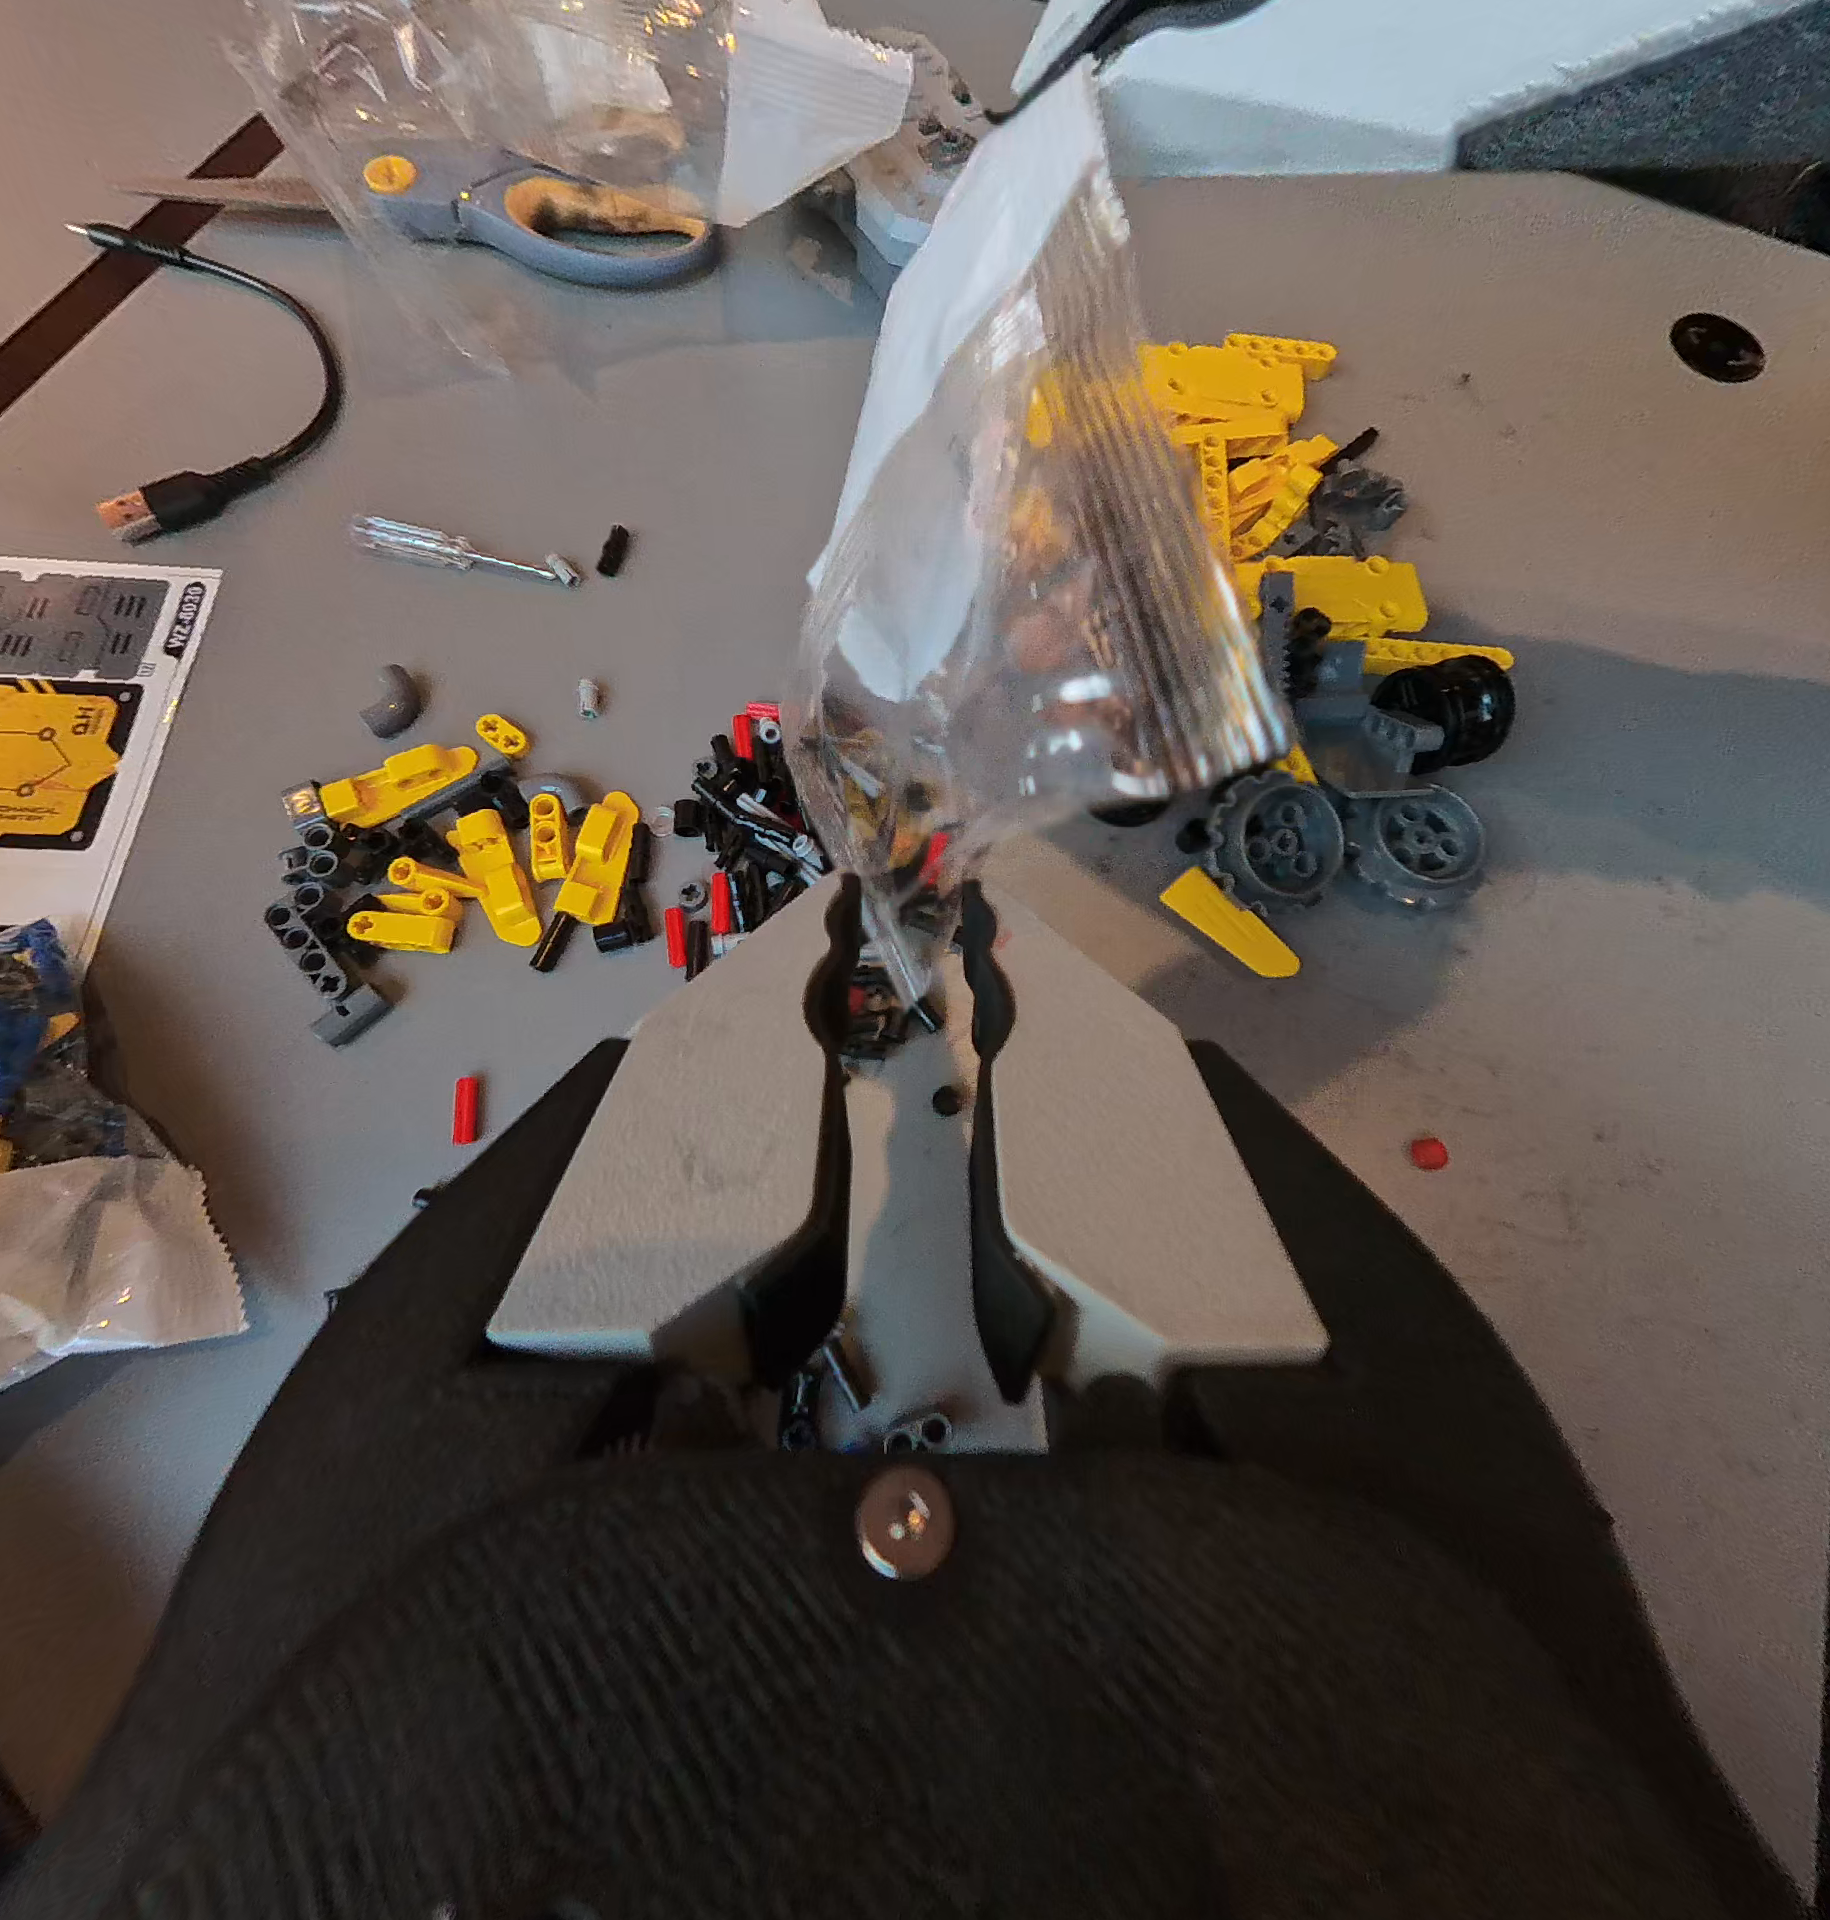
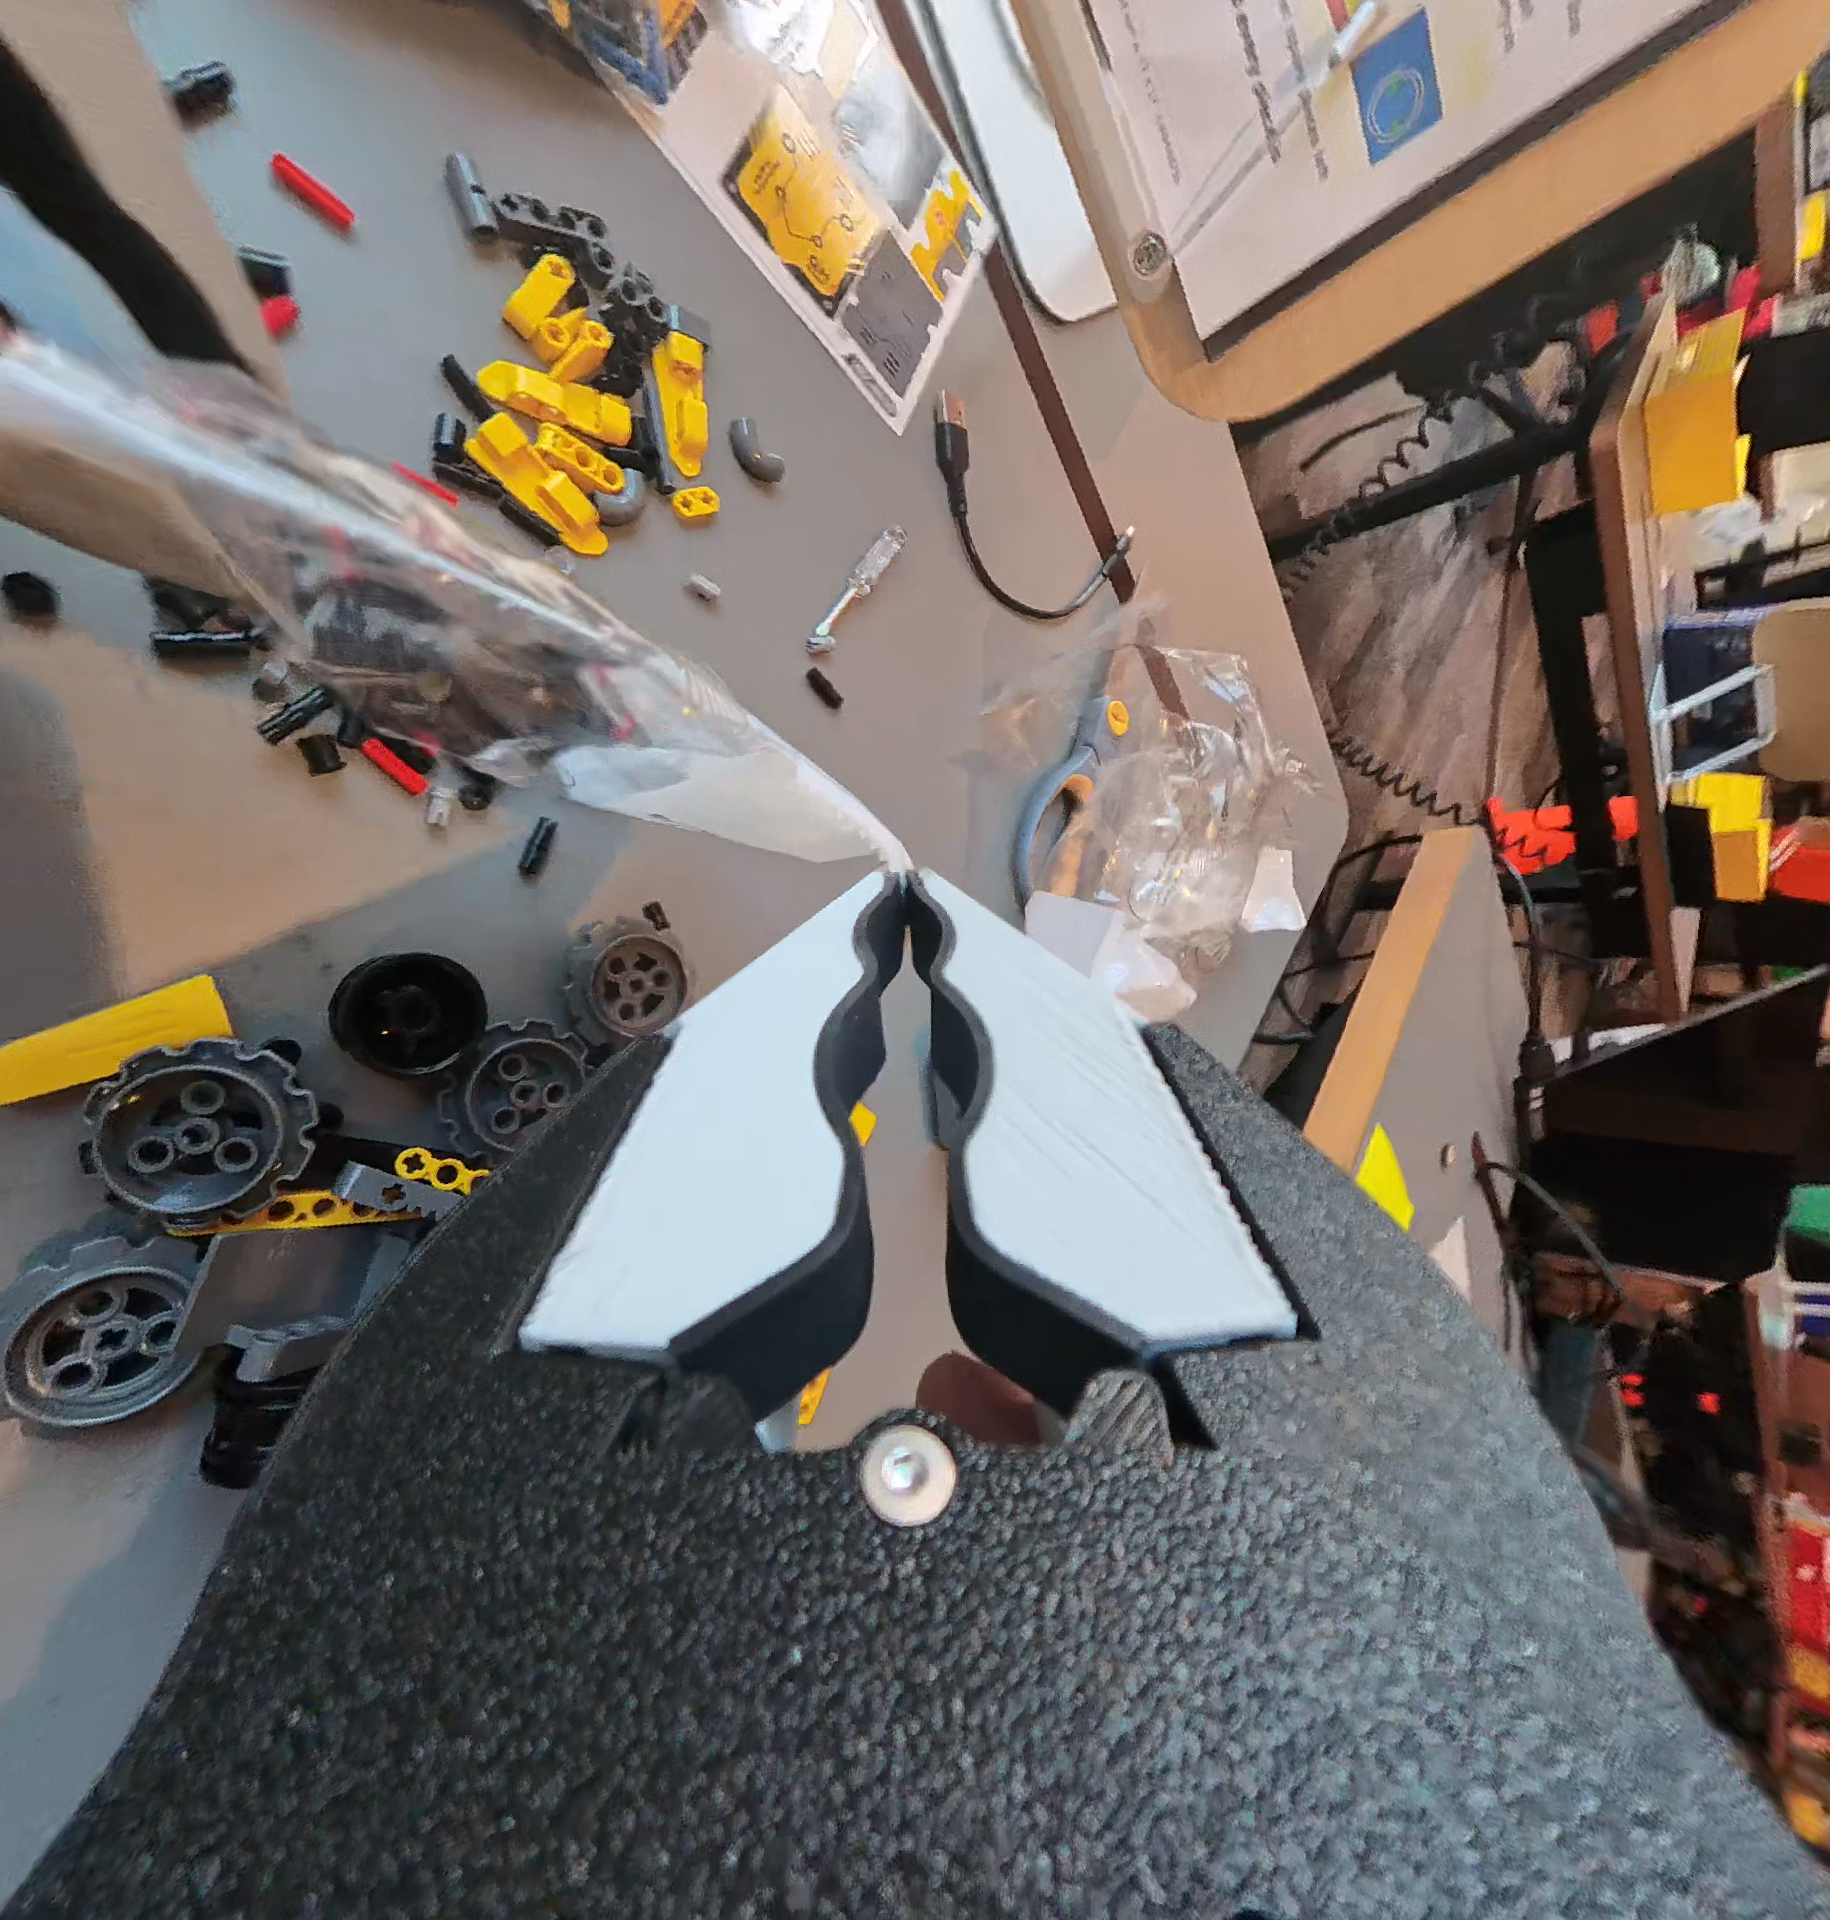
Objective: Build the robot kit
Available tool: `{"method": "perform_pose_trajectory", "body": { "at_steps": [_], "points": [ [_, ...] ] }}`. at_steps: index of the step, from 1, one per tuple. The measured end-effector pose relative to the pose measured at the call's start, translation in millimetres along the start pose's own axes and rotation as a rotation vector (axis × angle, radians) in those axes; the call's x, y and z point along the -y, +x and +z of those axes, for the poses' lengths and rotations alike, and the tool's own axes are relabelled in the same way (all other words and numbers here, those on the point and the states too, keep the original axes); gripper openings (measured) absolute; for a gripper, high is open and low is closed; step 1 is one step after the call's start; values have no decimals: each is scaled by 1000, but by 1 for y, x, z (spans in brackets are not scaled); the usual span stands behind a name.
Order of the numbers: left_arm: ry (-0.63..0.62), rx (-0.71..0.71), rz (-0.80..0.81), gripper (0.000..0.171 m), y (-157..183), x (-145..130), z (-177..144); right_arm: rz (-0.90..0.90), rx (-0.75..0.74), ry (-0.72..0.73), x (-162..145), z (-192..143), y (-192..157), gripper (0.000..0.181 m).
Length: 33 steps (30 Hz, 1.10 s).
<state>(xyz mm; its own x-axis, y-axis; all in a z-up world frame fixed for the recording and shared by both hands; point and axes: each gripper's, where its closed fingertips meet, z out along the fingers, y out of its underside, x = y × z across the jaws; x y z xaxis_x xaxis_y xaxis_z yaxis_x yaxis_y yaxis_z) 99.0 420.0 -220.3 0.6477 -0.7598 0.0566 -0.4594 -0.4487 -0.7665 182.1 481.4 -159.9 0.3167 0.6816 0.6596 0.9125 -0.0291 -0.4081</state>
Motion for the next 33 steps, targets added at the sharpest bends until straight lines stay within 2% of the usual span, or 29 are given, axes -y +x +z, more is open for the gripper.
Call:
{"method": "perform_pose_trajectory", "body": {
  "at_steps": [3, 7, 12, 15, 18, 23, 26, 29, 32, 33],
  "points": [
    [17, 20, -9, 19, -4, 1, -13, 135, -10, 10, -9, 2, 17, 0],
    [56, 54, -5, 27, -6, 2, -52, 430, 59, 37, -31, 9, 39, 0],
    [167, 52, -36, 32, 12, -4, -124, 812, 261, 65, -59, 31, 43, 0],
    [221, 56, -68, 36, 25, -20, -160, 974, 379, 107, -60, 46, 37, 0],
    [257, 58, -86, 36, 42, -44, -182, 1034, 405, 93, -62, 64, 32, 0],
    [277, 70, -133, 33, 64, -84, -196, 1186, 514, 59, -59, 92, 18, 0],
    [282, 94, -167, 32, 68, -105, -199, 1249, 448, 58, -68, 103, 27, 0],
    [256, 118, -190, 31, 70, -129, -197, 1256, 395, 45, -75, 108, 31, 21],
    [250, 100, -219, 32, 74, -143, -199, 1200, 298, -20, -87, 109, 32, 36],
    [250, 102, -223, 32, 74, -146, -202, 1168, 256, -11, -86, 105, 36, 36]
  ]
}}
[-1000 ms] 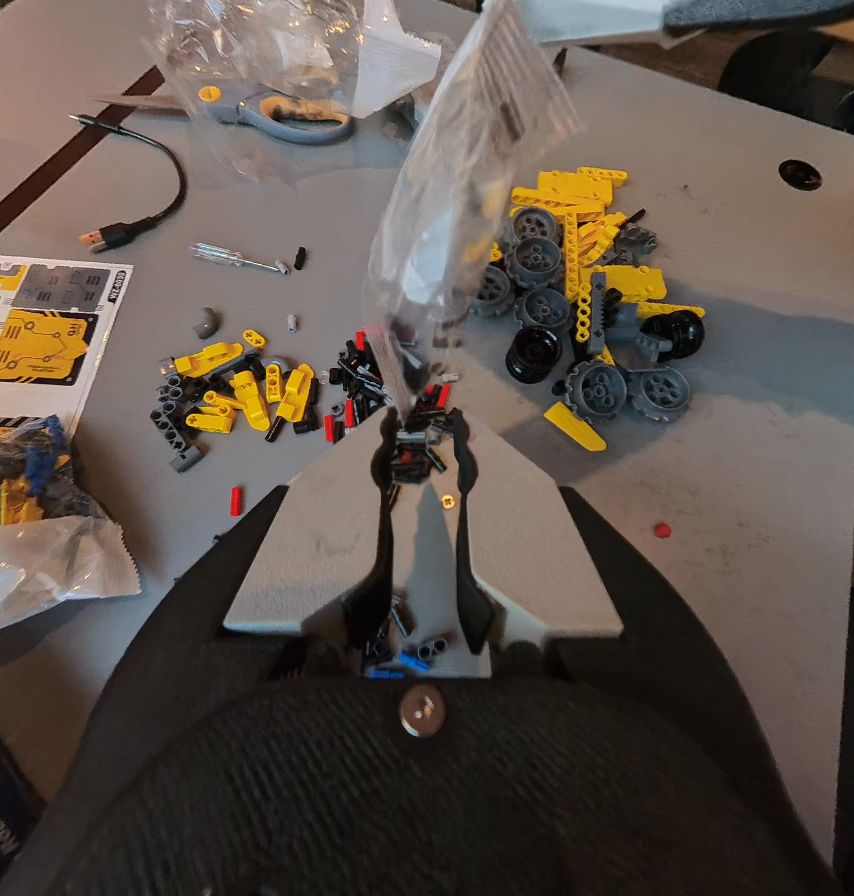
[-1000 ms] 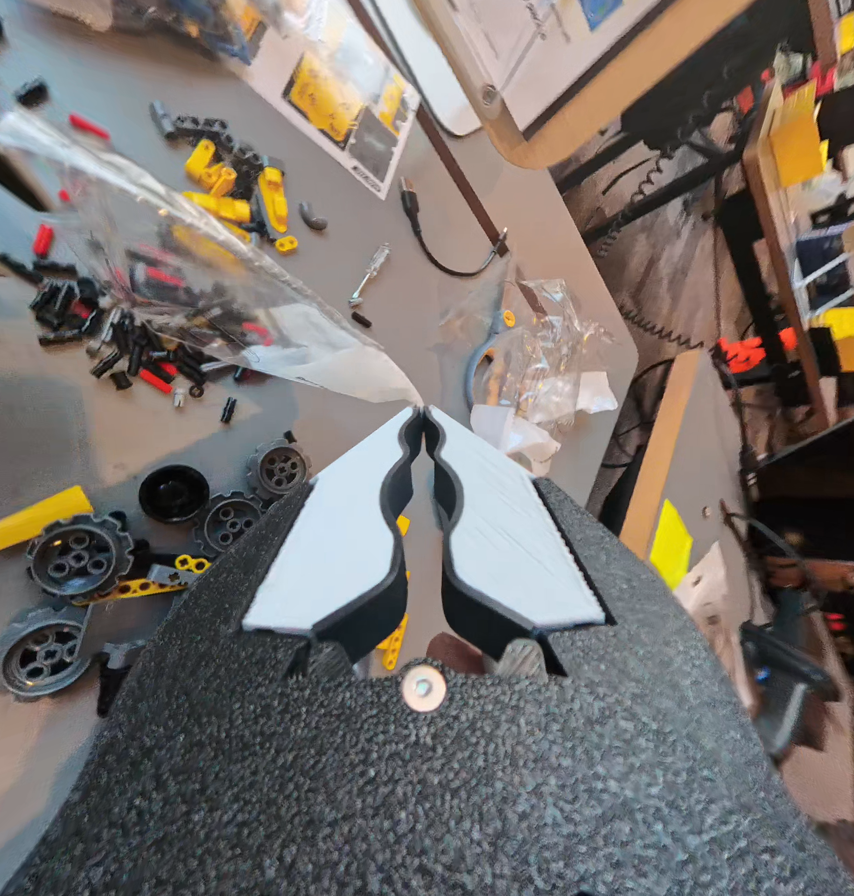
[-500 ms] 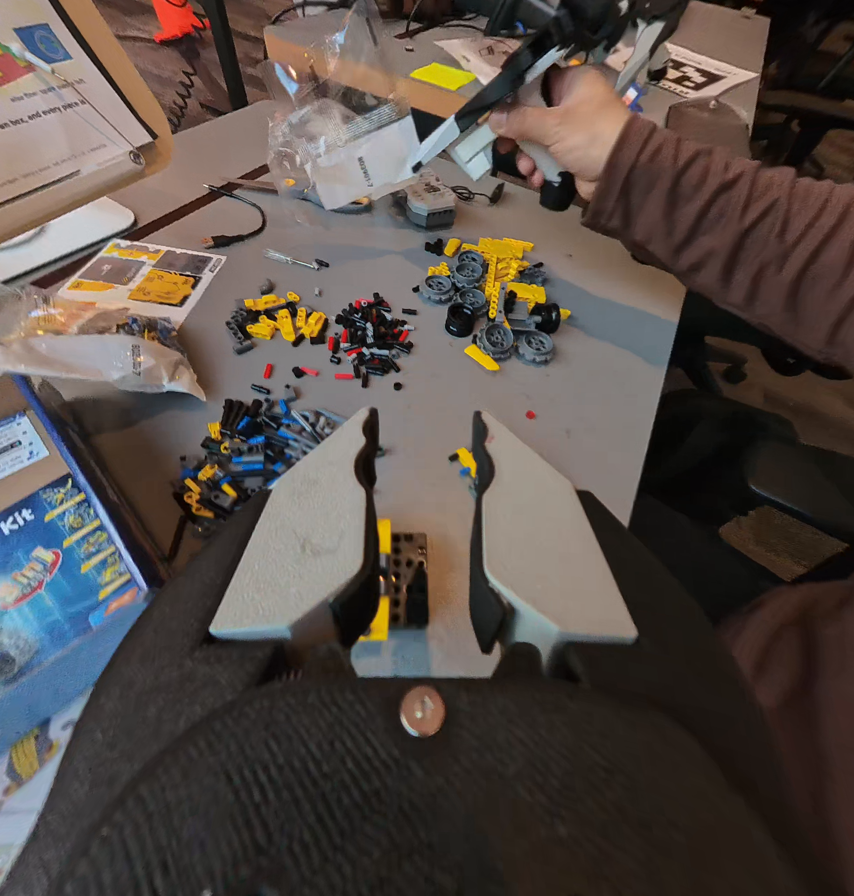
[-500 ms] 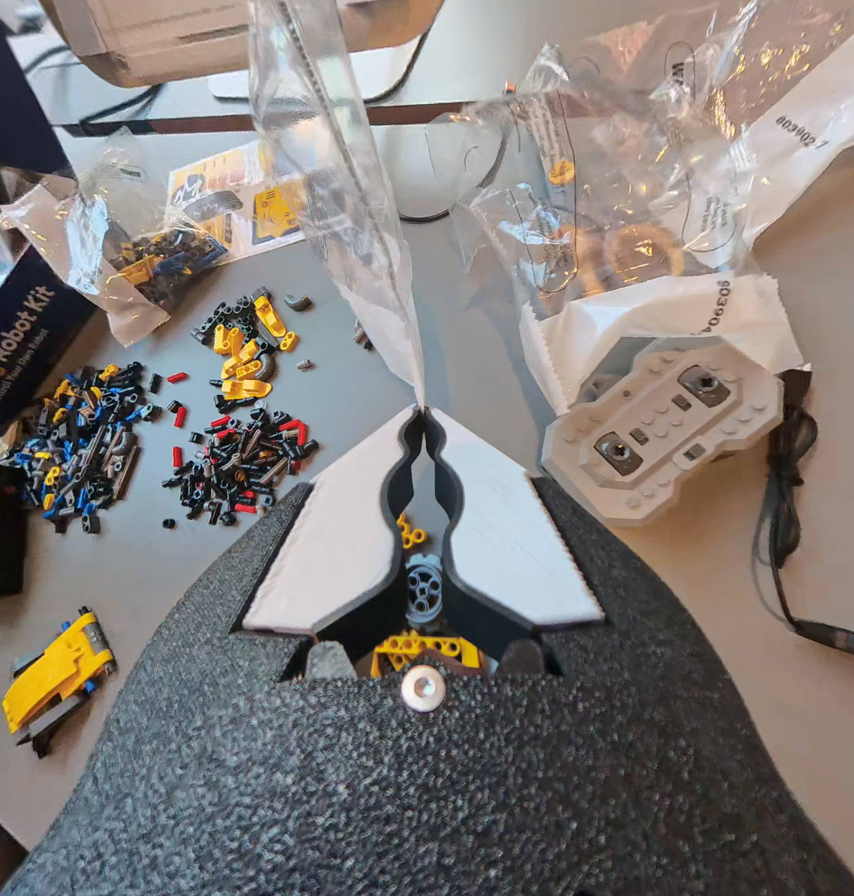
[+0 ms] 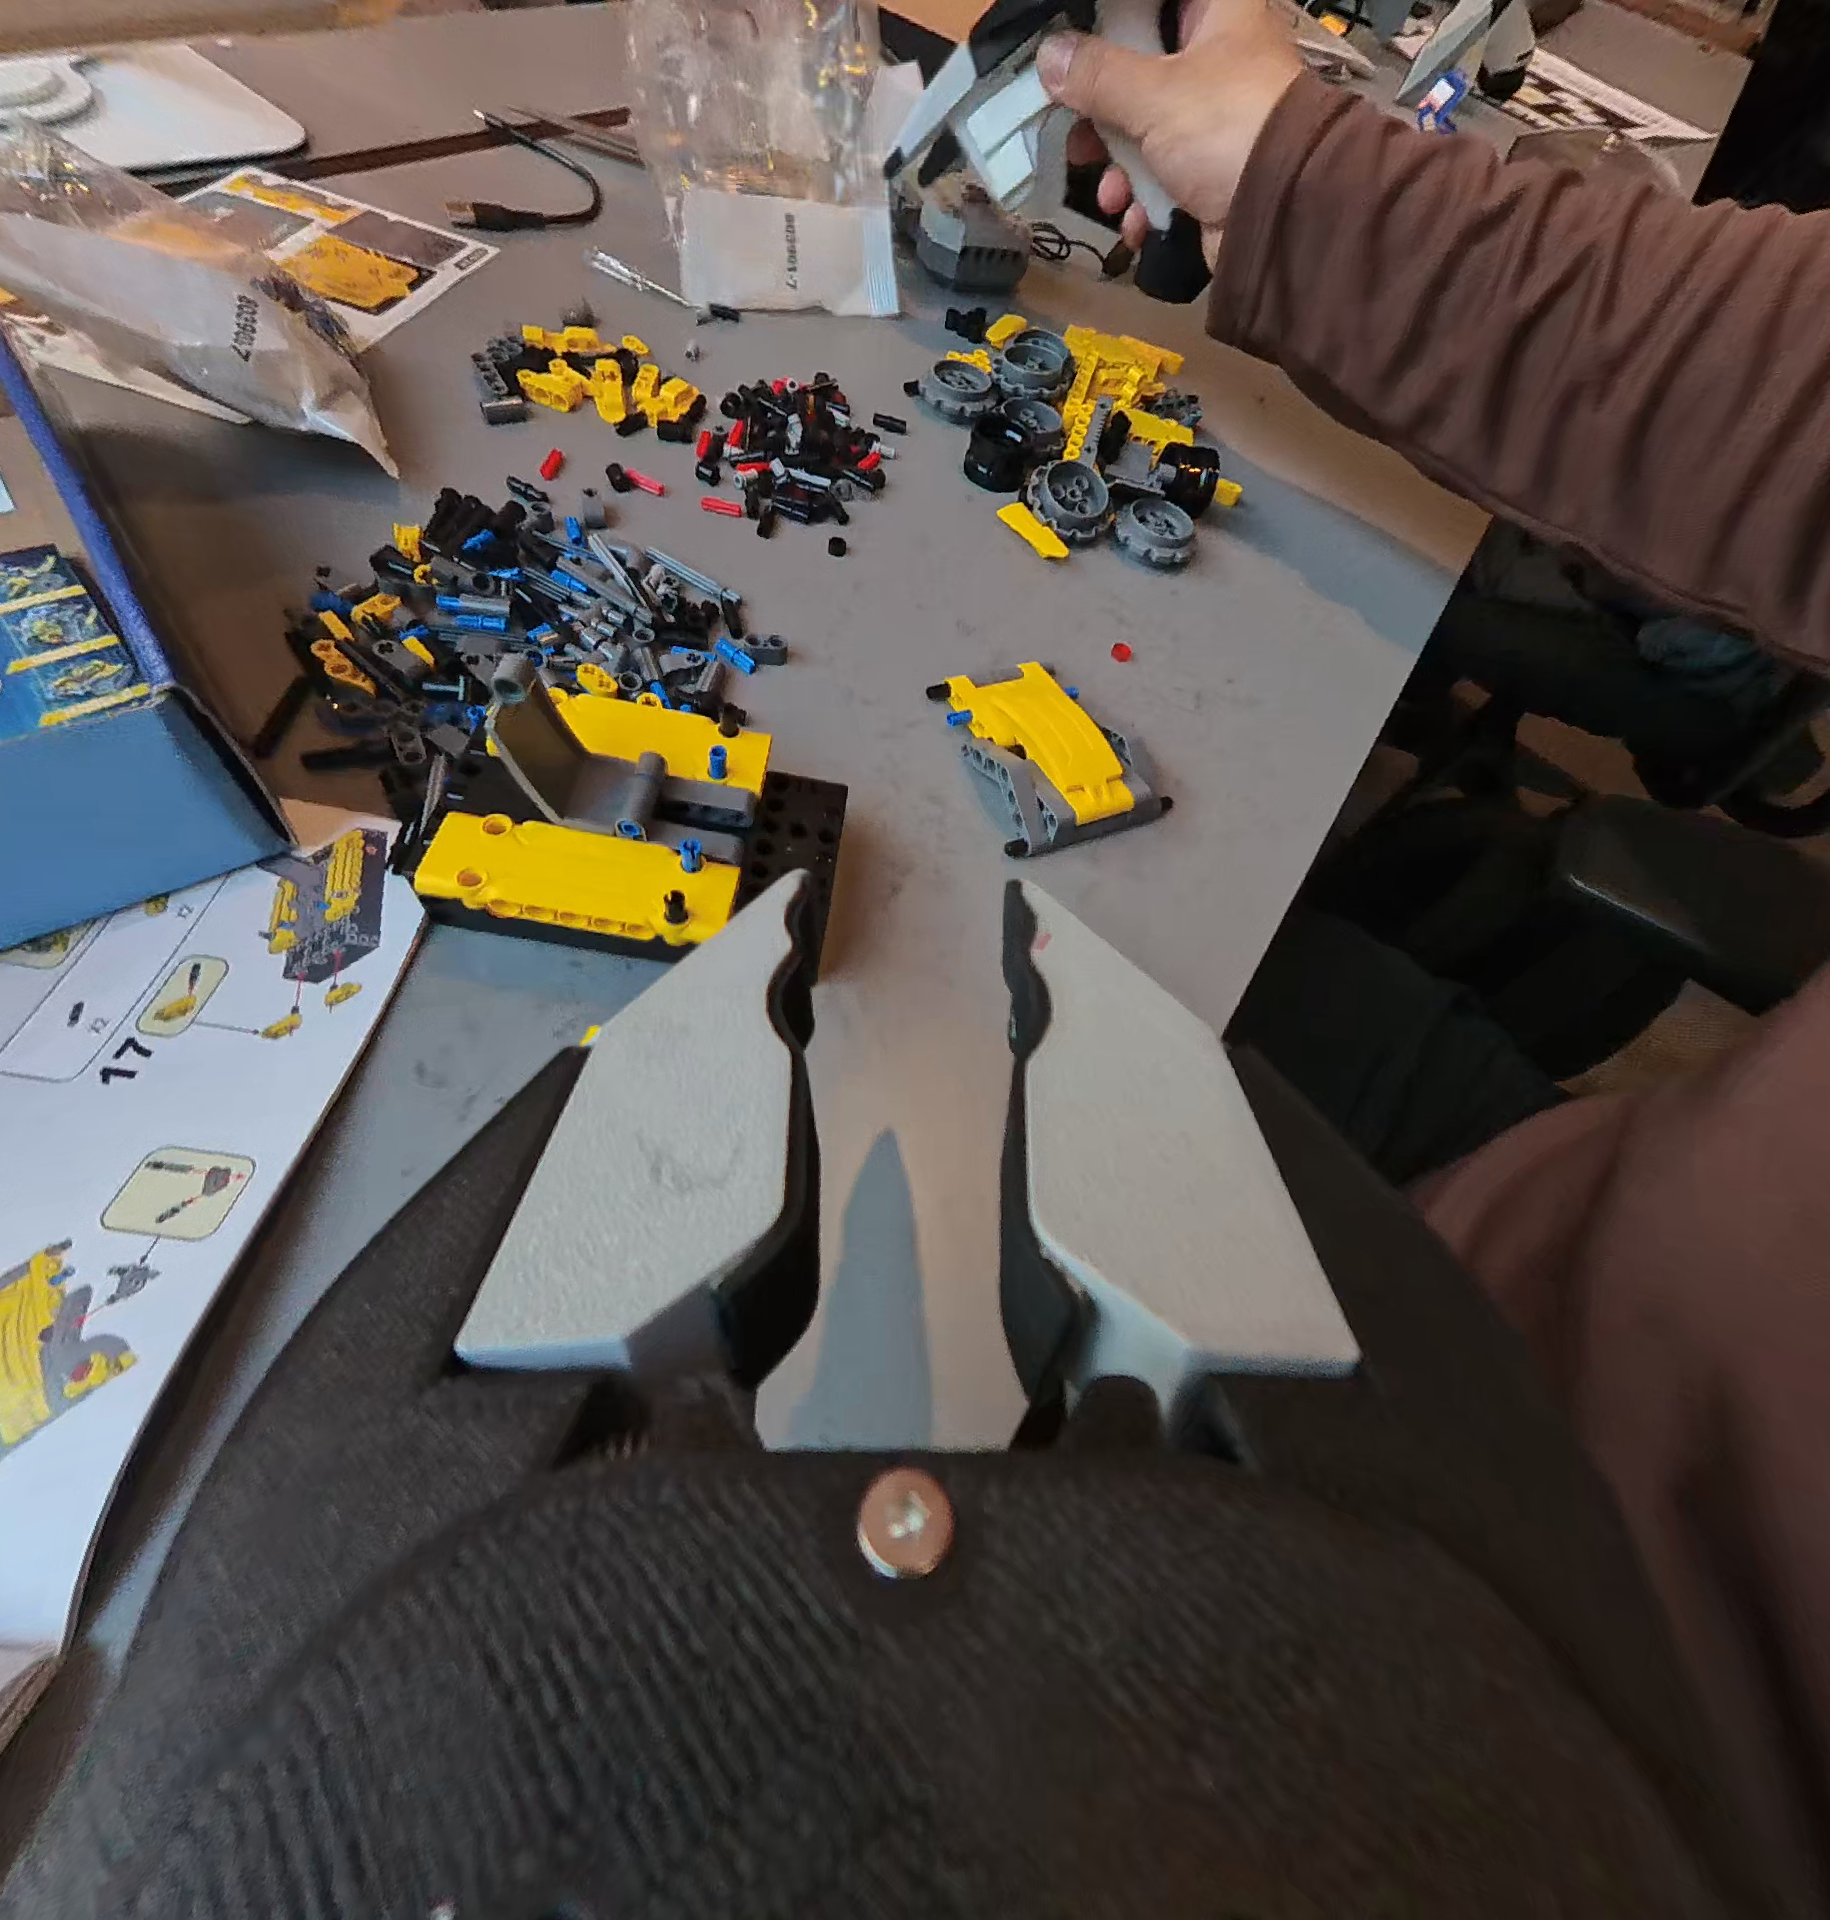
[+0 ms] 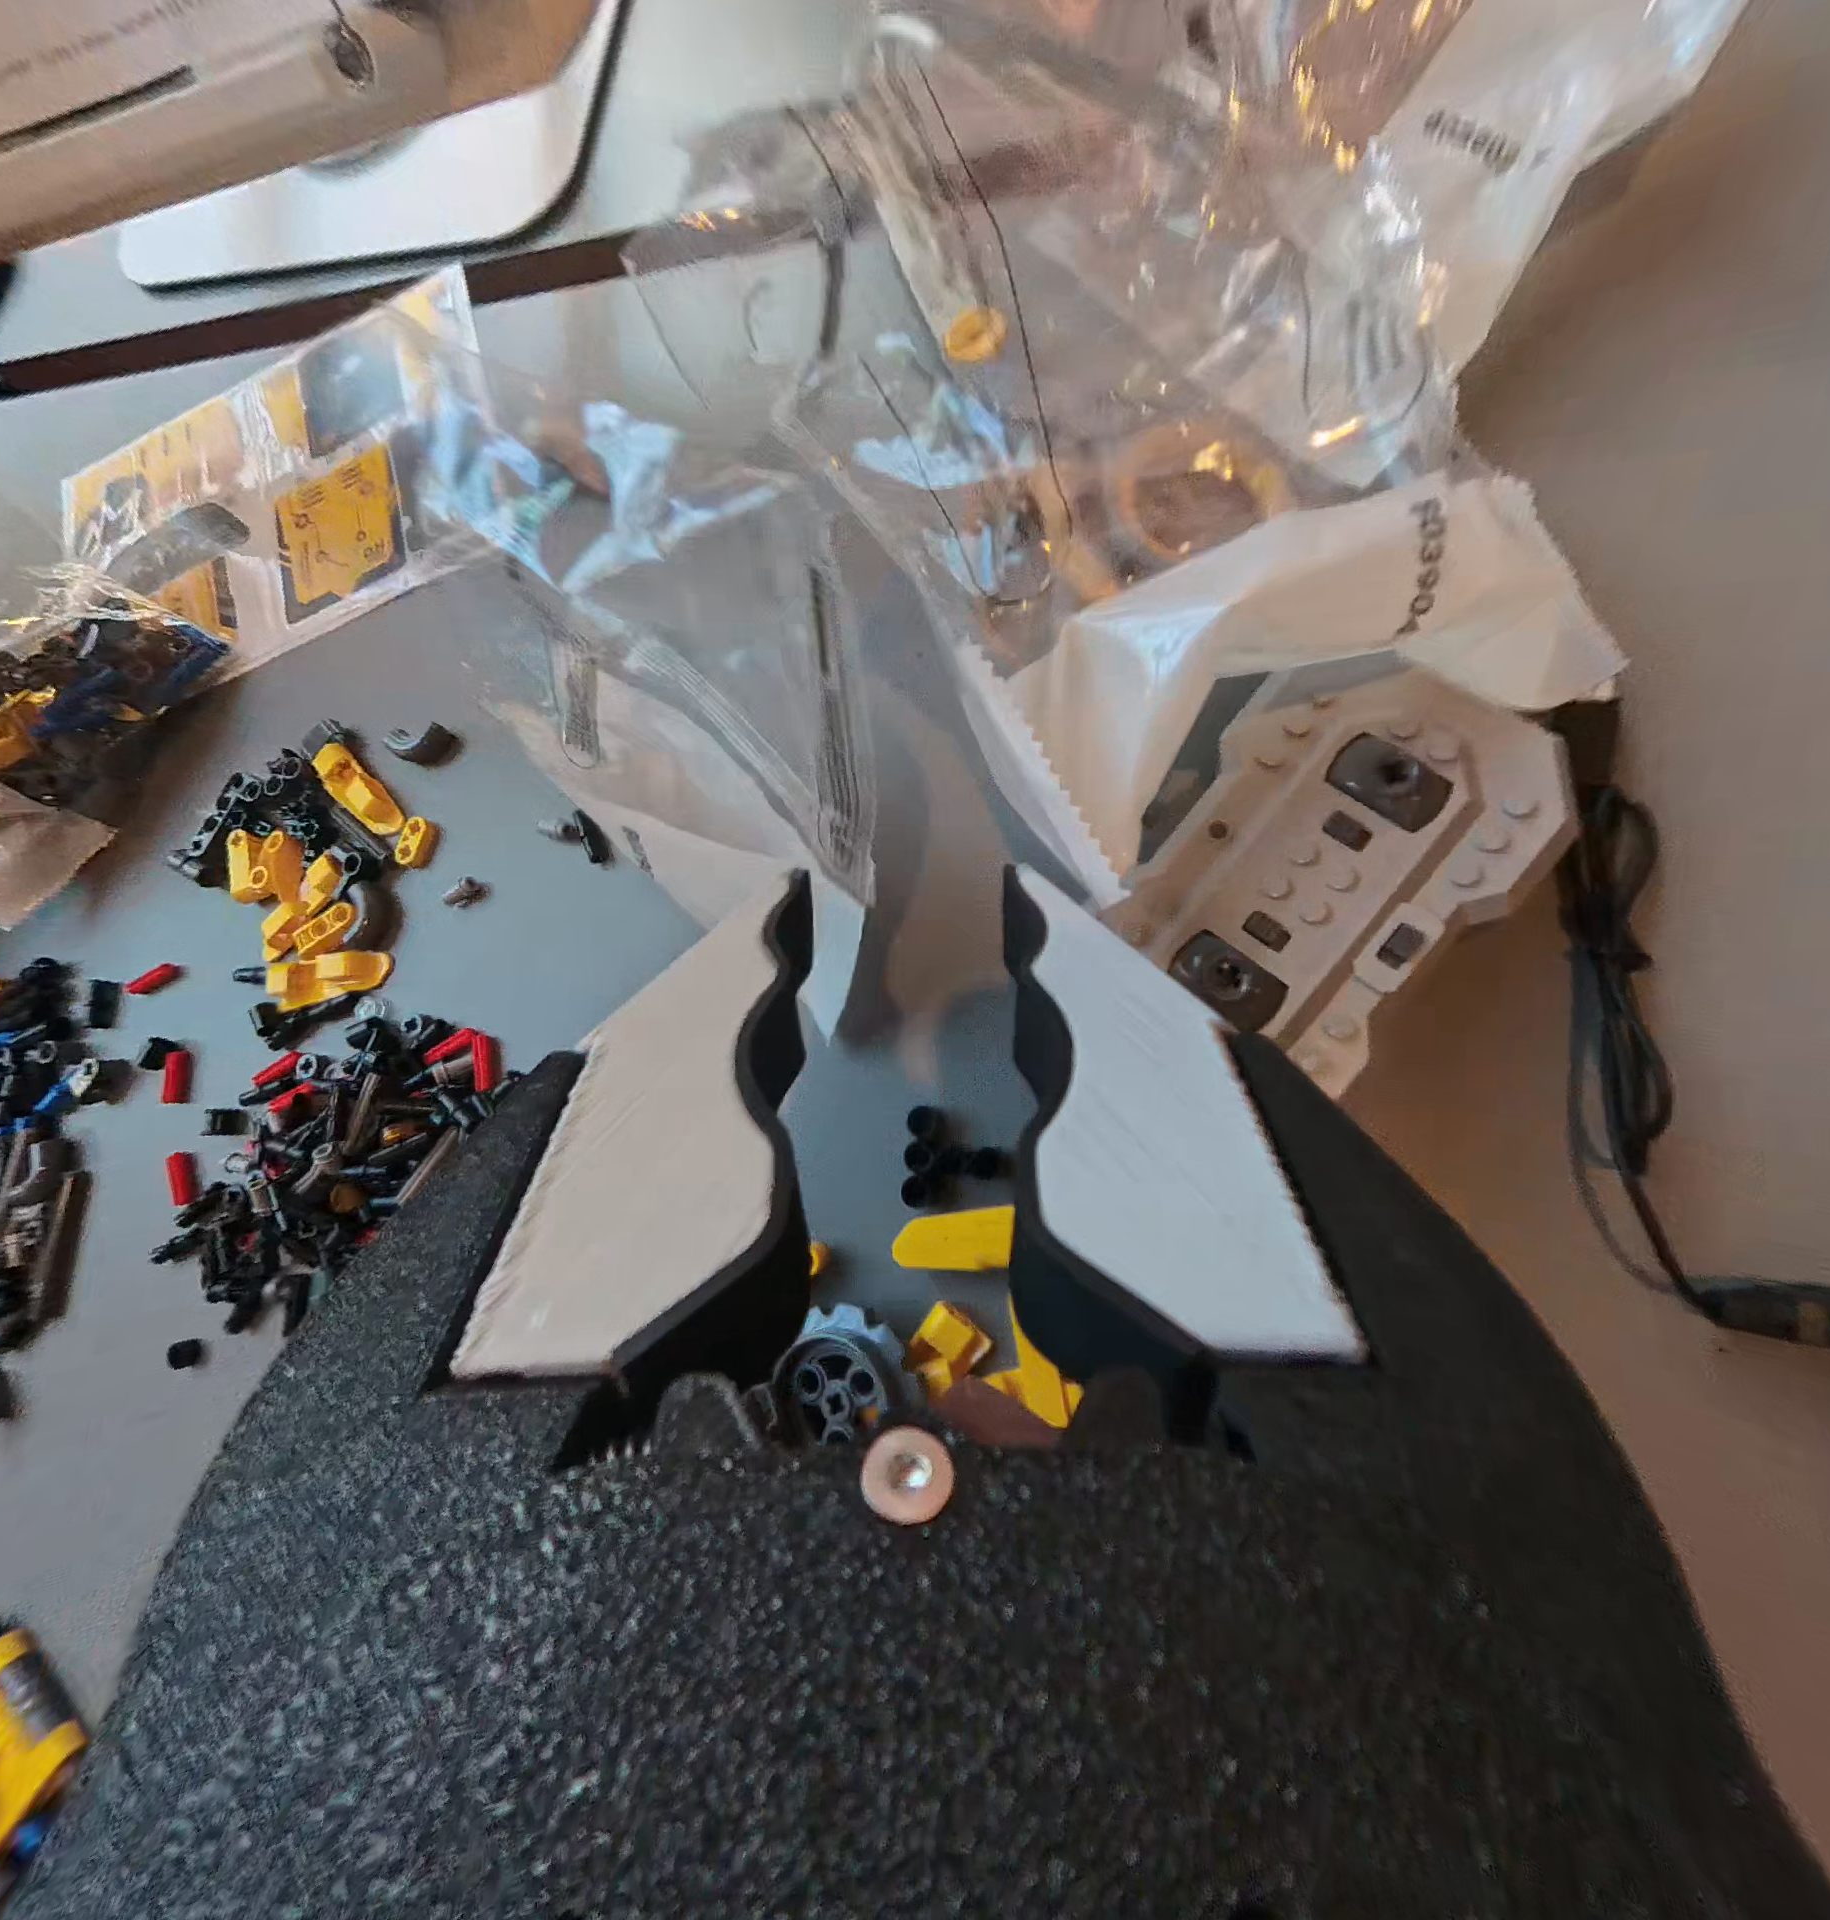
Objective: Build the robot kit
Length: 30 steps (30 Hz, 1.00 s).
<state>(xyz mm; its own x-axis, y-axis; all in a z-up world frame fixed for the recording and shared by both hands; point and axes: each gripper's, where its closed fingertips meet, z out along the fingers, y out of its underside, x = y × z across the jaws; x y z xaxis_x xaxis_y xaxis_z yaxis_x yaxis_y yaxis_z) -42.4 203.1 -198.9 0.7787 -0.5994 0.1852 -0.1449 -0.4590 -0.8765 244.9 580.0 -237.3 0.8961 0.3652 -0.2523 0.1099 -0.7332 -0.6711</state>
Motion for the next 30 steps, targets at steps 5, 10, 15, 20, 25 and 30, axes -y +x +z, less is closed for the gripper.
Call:
{"method": "perform_pose_trajectory", "body": {
  "at_steps": [5, 10, 15, 20, 25, 30],
  "points": [
    [29, 30, -10, 31, -7, -4, -16, -308, 71, 37, -2, -8, -75, 2],
    [30, 30, -34, 30, -8, -13, -19, -469, 32, -135, -20, 41, -102, 1],
    [44, 24, -48, 30, -5, -20, -22, -466, 29, -220, -20, 78, -100, 14],
    [30, 17, -77, 30, -8, -30, -24, -406, 97, -251, -24, 86, -100, 0],
    [24, 9, -92, 30, -10, -33, -24, -375, 166, -267, -34, 78, -104, 0],
    [20, 13, -109, 29, -9, -39, -27, -354, 317, -331, -58, 64, -131, 0]
  ]
}}
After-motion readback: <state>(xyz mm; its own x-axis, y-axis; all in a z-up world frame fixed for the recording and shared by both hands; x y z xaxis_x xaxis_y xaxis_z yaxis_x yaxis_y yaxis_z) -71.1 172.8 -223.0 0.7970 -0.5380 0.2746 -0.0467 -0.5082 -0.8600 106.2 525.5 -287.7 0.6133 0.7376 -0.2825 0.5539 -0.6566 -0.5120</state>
